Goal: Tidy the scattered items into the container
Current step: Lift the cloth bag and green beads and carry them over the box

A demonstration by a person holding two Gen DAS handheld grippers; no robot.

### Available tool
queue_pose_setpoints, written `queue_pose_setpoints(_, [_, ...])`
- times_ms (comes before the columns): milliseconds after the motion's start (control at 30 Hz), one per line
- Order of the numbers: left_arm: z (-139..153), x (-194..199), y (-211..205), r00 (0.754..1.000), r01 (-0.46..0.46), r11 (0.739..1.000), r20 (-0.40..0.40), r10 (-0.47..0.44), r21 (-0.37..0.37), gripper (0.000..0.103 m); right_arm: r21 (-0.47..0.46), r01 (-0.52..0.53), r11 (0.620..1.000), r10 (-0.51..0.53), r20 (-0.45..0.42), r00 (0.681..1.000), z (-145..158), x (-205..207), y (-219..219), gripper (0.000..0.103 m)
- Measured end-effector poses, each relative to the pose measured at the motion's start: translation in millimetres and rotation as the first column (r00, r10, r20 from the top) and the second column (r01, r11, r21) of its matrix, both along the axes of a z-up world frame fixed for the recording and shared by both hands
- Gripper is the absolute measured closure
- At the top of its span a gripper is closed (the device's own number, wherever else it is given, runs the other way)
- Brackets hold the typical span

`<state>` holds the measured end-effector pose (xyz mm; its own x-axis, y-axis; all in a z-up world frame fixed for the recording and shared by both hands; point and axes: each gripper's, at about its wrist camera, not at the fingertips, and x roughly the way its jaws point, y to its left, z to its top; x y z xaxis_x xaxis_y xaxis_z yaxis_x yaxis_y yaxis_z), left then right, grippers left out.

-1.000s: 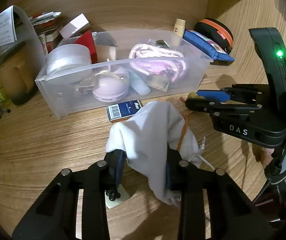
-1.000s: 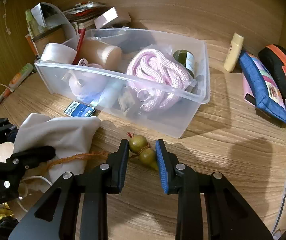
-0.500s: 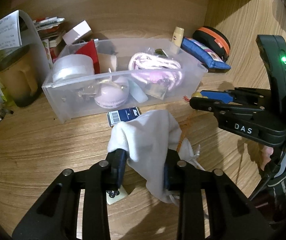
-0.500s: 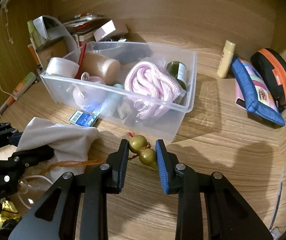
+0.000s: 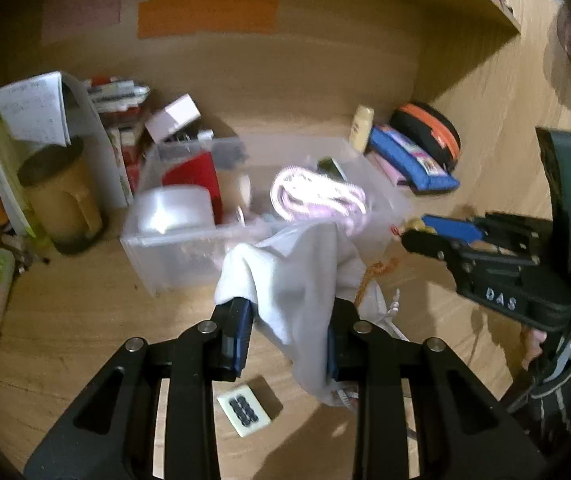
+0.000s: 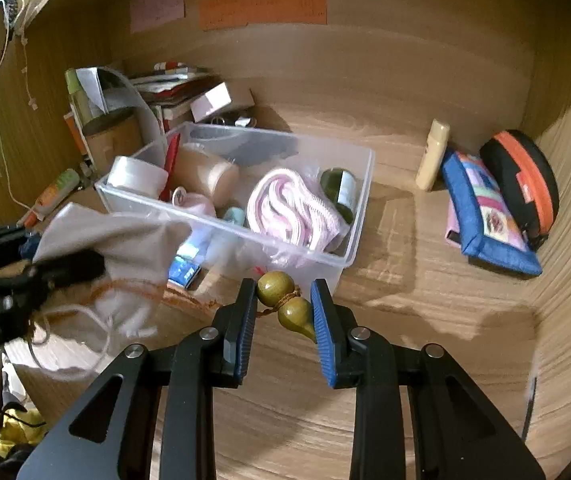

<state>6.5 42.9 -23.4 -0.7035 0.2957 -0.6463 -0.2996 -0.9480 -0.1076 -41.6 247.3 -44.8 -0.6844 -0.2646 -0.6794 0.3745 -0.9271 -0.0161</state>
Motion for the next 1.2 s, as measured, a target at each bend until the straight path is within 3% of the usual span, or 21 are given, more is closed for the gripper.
queue_pose_setpoints(300, [32,-28,-2,0.998,-0.012,1.0,-0.057,0.014,0.021,0.074,-0.004,0.007,1.0,-0.007,-0.061,0.998,24,-7,1,0.078])
queue_pose_setpoints(567, [50,-52,-2,0.998,0.004,0.998,-0.061,-0.001,0.059,0.076,-0.018,0.013,1.0,-0.015,-0.085,0.996,33,-15,1,0.078])
queue_pose_setpoints(800, [76,-68,-7,0.992,-0.02,0.997,-0.121,0.028,0.072,0.076,-0.032,0.018,0.999,-0.021,-0.094,0.995,37,-27,-2,0.078])
queue_pose_setpoints(933, [72,-83,0,0.991,-0.04,0.998,-0.123,0.045,0.042,0.076,-0.038,0.015,0.999,-0.018,-0.083,0.996,34,-37,-6,0.078])
queue_pose_setpoints(1200, [32,-112,10,0.996,-0.067,0.998,-0.058,0.066,-0.019,0.076,-0.049,0.009,0.999,-0.01,-0.029,1.0,18,-58,-16,0.078])
